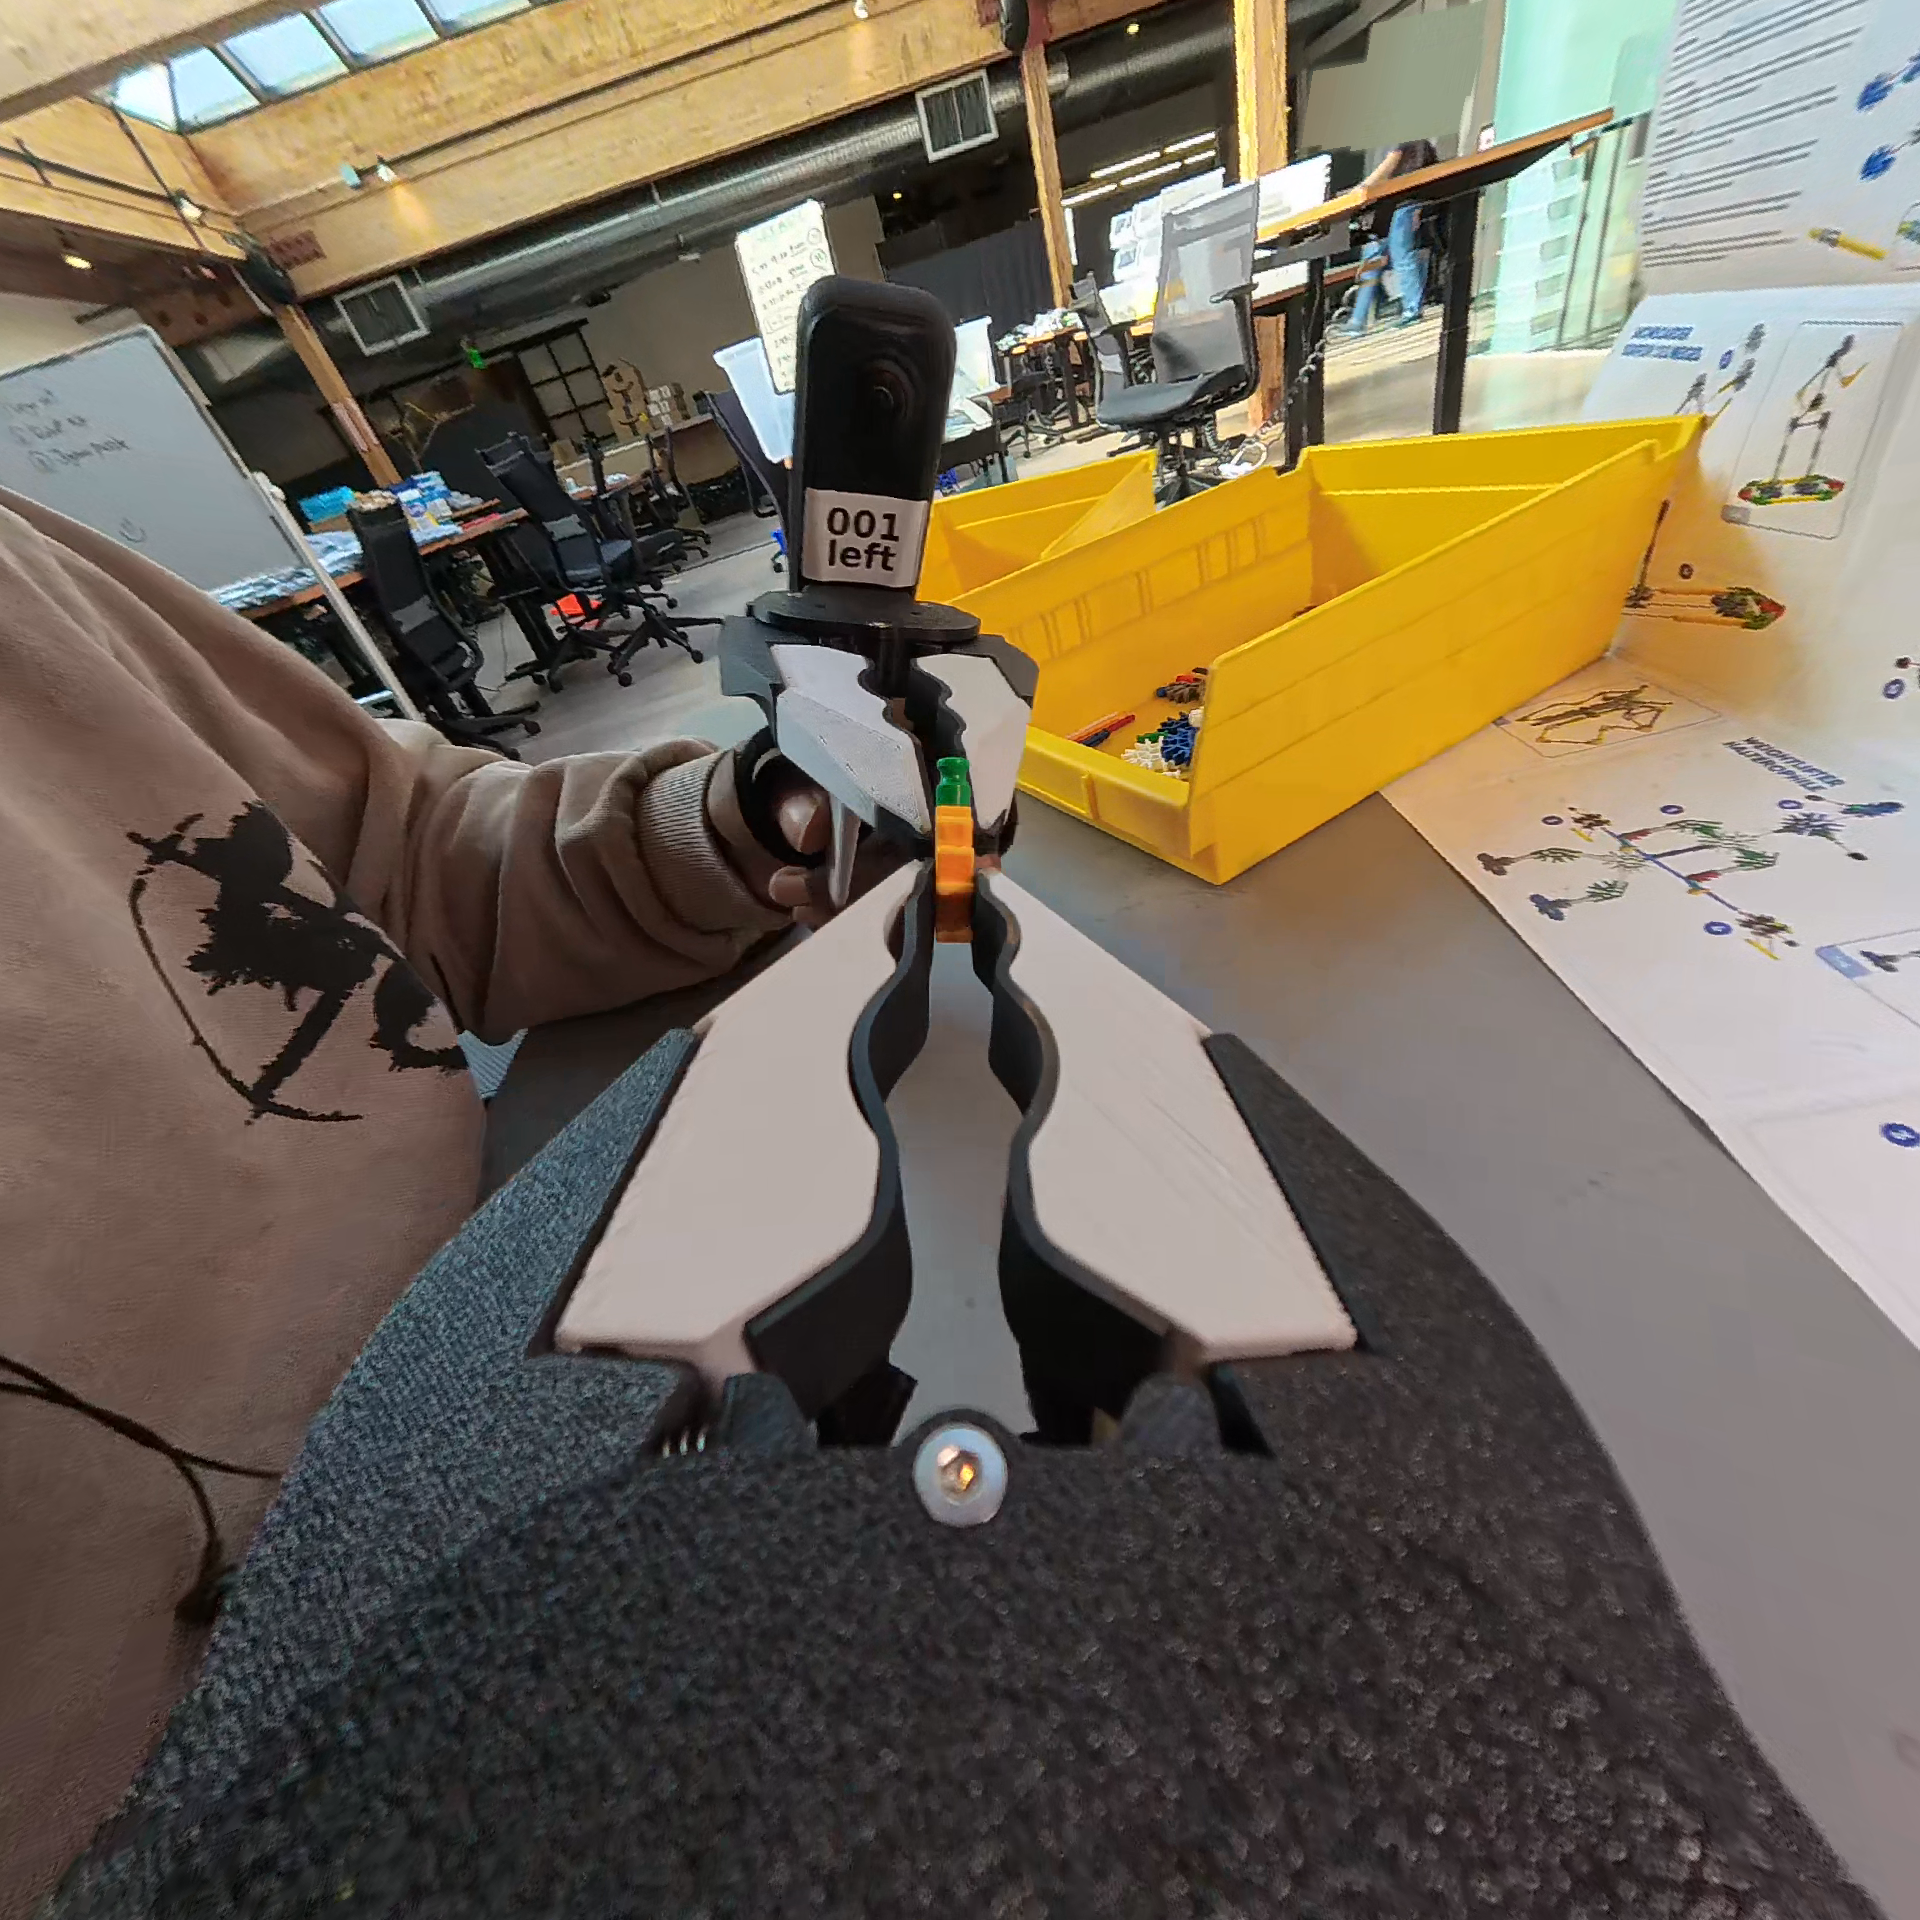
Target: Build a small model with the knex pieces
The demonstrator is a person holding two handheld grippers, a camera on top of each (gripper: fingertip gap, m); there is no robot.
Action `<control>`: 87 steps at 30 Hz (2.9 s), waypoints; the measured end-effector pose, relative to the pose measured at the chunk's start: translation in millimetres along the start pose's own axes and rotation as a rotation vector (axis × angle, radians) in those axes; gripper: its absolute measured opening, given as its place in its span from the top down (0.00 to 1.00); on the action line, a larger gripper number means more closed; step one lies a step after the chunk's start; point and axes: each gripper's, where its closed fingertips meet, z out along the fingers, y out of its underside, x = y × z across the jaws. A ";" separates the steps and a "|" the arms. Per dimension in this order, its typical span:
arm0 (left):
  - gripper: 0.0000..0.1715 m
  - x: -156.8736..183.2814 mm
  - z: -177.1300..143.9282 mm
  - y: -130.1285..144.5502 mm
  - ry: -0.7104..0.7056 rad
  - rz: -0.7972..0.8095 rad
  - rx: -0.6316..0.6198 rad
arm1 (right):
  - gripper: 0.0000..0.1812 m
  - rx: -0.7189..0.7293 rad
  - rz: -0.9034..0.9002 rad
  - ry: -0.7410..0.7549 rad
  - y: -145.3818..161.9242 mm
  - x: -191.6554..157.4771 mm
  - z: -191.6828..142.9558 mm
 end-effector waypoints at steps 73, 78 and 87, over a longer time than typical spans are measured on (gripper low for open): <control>0.97 14.8 -0.9 28.7 0.057 0.154 -0.232 | 0.98 -0.182 -0.180 -0.105 27.1 -16.1 -0.5; 0.97 15.4 -0.5 25.7 0.059 0.147 -0.214 | 0.98 -0.151 -0.153 -0.118 23.1 -16.9 -1.2; 0.97 -27.4 1.0 7.7 -0.206 0.100 -0.059 | 0.97 -0.059 -0.091 0.197 12.0 27.7 6.5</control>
